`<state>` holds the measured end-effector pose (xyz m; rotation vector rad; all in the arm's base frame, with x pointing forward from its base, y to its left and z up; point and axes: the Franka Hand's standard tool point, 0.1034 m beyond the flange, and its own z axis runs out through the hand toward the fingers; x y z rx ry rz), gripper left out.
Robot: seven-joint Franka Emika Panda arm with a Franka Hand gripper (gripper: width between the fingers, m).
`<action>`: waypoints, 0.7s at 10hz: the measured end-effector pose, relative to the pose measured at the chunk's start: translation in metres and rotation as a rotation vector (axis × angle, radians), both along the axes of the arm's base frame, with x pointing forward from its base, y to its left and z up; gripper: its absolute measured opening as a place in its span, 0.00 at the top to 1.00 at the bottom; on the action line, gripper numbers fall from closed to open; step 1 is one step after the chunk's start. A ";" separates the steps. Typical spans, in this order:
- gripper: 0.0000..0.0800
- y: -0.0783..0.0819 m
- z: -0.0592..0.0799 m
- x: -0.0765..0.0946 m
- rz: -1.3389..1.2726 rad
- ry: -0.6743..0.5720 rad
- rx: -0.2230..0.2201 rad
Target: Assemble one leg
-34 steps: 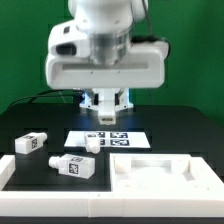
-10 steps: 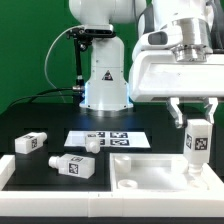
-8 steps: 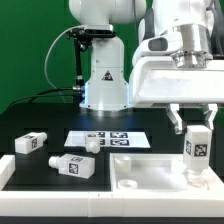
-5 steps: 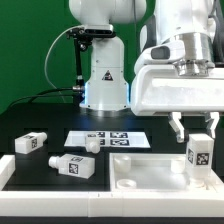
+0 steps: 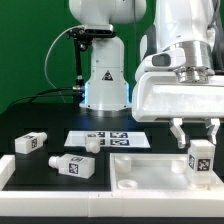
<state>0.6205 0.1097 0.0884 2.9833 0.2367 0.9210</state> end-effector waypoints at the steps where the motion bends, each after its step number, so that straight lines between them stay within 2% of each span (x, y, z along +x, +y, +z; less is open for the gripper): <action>1: 0.64 0.000 0.000 0.000 0.002 0.000 -0.001; 2: 0.54 0.000 -0.001 -0.001 0.003 0.014 -0.003; 3: 0.37 0.000 -0.001 -0.001 0.003 0.049 -0.003; 4: 0.37 -0.003 0.007 0.002 -0.009 0.088 0.005; 5: 0.23 0.001 0.004 0.003 -0.018 0.164 0.012; 7: 0.20 0.004 0.004 0.014 -0.035 0.338 0.018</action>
Offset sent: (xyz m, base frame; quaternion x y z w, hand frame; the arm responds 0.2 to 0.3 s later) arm 0.0046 -0.0041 0.0333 0.0526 -0.0822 0.0476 0.9941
